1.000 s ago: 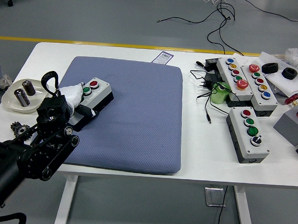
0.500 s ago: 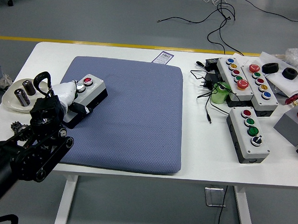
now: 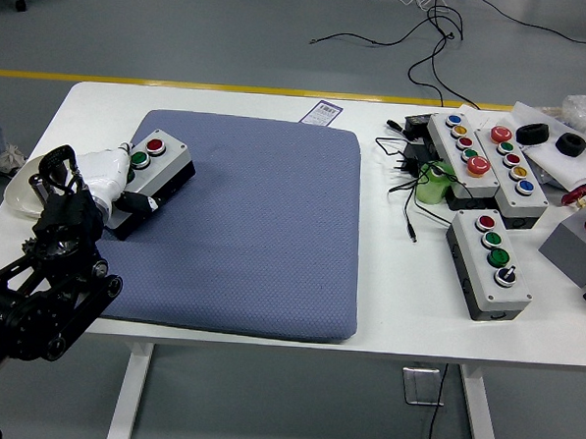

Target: Pick up the button,place it on the desk,press the button,press the button

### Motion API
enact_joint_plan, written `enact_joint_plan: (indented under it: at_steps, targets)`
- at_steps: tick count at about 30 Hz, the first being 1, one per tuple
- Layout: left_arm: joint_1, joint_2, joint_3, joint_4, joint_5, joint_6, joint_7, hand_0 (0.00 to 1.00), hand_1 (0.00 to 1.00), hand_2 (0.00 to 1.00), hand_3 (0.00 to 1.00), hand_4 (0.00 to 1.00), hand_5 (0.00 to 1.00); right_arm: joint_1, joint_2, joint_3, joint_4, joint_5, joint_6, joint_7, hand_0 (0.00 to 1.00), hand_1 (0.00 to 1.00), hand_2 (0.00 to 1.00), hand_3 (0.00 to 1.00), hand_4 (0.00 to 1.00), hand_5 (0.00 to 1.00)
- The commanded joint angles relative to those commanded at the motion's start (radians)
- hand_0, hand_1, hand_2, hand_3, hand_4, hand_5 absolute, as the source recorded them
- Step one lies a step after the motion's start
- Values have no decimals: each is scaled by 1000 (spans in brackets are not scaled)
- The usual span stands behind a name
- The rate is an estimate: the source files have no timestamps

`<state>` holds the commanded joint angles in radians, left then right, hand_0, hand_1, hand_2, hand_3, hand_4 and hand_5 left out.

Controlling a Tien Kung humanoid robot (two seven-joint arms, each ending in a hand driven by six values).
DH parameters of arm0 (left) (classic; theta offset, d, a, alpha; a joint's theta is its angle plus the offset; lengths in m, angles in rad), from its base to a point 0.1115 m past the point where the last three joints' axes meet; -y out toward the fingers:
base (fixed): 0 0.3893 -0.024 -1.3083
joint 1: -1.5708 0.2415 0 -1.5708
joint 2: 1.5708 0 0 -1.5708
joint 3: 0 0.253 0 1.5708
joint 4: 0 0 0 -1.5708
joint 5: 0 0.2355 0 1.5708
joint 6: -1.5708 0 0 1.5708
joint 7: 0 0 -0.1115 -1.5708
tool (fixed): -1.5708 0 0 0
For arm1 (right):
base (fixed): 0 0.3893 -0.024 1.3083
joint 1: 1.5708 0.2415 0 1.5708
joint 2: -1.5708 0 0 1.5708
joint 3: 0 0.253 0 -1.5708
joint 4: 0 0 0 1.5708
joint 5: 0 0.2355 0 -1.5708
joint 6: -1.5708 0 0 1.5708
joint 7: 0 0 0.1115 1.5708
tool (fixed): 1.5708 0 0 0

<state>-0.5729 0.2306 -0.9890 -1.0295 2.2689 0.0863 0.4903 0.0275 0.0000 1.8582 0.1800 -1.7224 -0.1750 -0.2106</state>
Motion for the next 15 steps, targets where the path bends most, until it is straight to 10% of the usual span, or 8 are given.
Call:
enact_joint_plan:
  at_steps: [15]
  targets:
    - [-96, 218, 198, -2, -222, 85, -569, 2, 2, 2, 175, 717, 530, 6, 0, -7, 0, 0, 1, 0, 524, 690, 732, 654, 336, 170]
